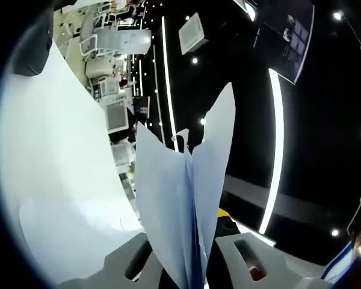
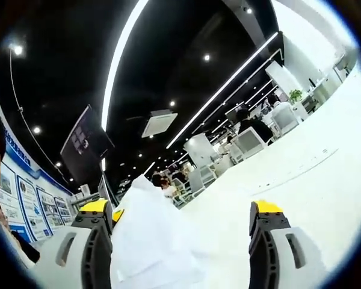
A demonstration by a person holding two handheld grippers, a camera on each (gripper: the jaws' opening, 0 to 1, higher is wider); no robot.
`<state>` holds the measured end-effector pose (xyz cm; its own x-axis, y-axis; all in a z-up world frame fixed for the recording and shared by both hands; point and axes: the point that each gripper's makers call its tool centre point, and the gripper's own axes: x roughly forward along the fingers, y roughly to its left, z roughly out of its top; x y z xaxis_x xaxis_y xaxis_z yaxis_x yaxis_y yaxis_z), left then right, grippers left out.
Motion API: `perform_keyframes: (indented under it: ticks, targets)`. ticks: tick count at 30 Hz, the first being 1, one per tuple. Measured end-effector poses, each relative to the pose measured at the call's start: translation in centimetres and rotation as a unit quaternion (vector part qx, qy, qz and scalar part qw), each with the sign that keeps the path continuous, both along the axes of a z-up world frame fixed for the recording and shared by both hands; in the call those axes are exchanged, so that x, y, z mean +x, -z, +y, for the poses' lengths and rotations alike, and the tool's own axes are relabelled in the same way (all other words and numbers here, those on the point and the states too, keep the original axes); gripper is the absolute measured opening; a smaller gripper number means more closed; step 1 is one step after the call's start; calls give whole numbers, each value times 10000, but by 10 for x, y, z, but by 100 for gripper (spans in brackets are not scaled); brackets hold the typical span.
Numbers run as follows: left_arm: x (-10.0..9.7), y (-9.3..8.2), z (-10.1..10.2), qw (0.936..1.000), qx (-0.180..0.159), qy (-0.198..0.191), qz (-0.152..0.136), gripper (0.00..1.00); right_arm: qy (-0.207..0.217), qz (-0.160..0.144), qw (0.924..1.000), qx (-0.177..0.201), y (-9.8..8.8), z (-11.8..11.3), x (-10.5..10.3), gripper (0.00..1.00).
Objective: Organize the stack of printing papers by aligning and flattening the scattered papers on the table
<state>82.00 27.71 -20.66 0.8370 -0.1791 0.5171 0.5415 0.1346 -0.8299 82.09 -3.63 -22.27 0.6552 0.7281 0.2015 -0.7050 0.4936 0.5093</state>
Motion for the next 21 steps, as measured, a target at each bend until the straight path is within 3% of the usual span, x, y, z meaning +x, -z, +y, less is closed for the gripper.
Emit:
perform_keyframes:
  ticks: [14,21]
  targets:
    - [0,1,0,10000,14,-14,5,6,23,-53,9996,-290,0,-3,5,90]
    - [0,0,0,10000,41,-21,-10,6,-181,-302,9939,-1044,-3,9,3,89]
